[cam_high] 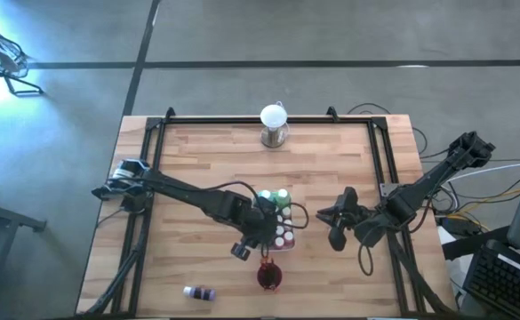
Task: Pick & Place Paint Supplies
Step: Put the gray paint bottle into the white bin
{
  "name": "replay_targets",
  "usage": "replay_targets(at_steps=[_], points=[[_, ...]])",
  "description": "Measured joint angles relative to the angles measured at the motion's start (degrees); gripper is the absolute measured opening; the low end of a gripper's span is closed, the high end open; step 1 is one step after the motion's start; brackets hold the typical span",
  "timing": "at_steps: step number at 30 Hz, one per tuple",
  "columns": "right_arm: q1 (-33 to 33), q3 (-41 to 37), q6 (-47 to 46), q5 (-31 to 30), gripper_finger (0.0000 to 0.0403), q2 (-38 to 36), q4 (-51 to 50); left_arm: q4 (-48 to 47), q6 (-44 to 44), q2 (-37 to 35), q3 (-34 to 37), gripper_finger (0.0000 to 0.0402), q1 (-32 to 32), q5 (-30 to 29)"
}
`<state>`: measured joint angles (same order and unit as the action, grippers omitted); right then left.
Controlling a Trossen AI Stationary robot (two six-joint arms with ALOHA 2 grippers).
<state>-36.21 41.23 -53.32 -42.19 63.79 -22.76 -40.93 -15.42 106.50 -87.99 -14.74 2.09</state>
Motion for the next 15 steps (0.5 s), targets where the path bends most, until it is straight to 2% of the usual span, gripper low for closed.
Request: replay_targets(at_steps=[15], points=[[0.00,-0.02,1.34,-0.25,0.0106,0.02,0.76,2.26,-3.74,0.00,0.04,0.0139,0.11,4.30]])
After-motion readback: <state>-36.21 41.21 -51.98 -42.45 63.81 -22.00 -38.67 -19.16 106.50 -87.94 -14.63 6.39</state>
